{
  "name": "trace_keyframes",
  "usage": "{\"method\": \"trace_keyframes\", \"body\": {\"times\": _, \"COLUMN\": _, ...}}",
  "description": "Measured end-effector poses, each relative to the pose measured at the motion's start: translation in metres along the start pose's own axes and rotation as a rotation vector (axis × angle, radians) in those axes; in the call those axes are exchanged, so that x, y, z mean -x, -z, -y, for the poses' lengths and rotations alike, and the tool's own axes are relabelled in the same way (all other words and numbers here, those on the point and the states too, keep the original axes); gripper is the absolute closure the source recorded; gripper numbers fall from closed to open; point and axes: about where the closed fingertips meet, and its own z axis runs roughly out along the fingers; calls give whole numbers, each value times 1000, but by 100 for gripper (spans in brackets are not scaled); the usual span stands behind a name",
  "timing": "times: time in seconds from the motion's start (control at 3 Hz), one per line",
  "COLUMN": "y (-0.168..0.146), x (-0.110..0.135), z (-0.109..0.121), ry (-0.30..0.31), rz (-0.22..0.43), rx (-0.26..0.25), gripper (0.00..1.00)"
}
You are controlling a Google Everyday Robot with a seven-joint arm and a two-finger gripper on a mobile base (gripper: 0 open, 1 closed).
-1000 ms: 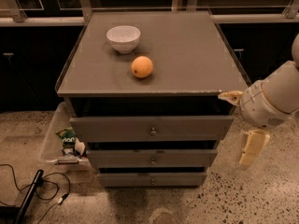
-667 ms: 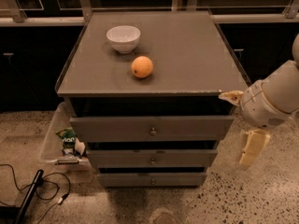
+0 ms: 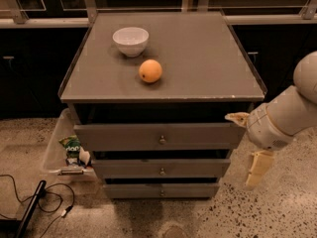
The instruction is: Open top drawer
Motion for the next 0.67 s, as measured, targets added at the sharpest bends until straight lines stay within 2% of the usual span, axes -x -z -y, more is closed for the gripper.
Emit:
{"method": "trace_keyframes", "body": {"times": 0.33, "y": -42, "x": -14, "z": 13, "ry": 40, "rz": 41, "rx": -10, "gripper": 0}}
{"method": "trace_keyframes", "body": {"times": 0.67, "y": -66, "x": -19, "z": 36, "ry": 94, "rz": 61, "rx": -41, "gripper": 0}}
